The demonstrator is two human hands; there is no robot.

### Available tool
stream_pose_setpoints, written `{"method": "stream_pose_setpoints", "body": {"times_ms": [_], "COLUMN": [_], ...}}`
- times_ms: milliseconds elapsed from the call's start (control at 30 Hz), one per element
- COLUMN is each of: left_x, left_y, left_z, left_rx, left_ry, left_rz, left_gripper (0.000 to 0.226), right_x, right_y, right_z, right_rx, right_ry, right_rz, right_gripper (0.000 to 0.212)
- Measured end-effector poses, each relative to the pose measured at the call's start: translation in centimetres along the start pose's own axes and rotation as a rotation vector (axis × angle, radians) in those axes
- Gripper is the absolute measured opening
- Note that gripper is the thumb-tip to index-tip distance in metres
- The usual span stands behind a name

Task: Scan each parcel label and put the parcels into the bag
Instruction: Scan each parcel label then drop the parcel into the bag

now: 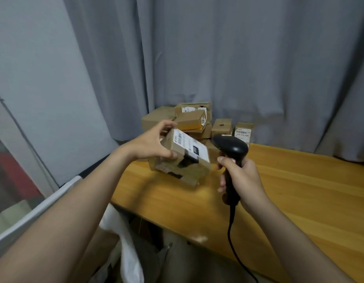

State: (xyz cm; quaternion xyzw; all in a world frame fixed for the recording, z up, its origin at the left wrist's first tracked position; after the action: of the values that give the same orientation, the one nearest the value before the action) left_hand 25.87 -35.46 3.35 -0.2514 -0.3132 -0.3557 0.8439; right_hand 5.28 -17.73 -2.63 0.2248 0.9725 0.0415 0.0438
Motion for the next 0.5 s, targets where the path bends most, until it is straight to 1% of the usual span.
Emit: {"method": "stream_pose_setpoints", "body": {"times_ms": [100, 233, 300, 367, 433, 500], "left_x": [-3.8, -9.3, -11.9, -14.2, -15.7, -16.2], "left_y": [1.5, 2.6, 3.2, 4.0, 4.8, 5.4], "left_z": [3.4, 6.7, 7.8, 8.5, 9.2, 10.0], "left_rx": [-0.010, -0.041, -0.032, 0.000, -0.030, -0.095], "left_ry": [-0.094, -0.332, -0.407, -0.416, -0.452, -0.531], "left_rz": [-0.214, -0.391, -0.491, -0.581, -0.592, -0.532], "left_gripper": [0.093, 0.088, 0.093, 0.102, 0.103, 0.095], "right_x": [1.4, 3.5, 4.5, 5.6, 6.5, 7.3], "right_y": [3.1, 6.2, 7.7, 9.2, 10.7, 12.1], "right_z": [0.3, 2.3, 3.5, 4.6, 5.5, 6.1], "right_rx": [-0.047, -0.114, -0.137, -0.146, -0.148, -0.160], "right_ry": [0.026, 0.039, 0.013, -0.020, -0.003, 0.037], "right_rz": [0.007, 0.044, 0.061, 0.078, 0.086, 0.092], "right_gripper": [0.018, 0.019, 0.018, 0.015, 0.020, 0.026]}}
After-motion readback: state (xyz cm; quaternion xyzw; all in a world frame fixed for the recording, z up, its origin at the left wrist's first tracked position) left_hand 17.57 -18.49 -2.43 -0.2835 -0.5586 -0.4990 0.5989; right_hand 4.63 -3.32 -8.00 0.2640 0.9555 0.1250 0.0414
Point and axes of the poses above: each hand's wrist, its own y-axis away from the middle knuckle, its own x-axis out of the back of the hand, z = x × y, the point moved 4 cm from there along -y, towards the middle knuckle, and after that the axes turned 8 degrees about -x, right-handed, at the moved point
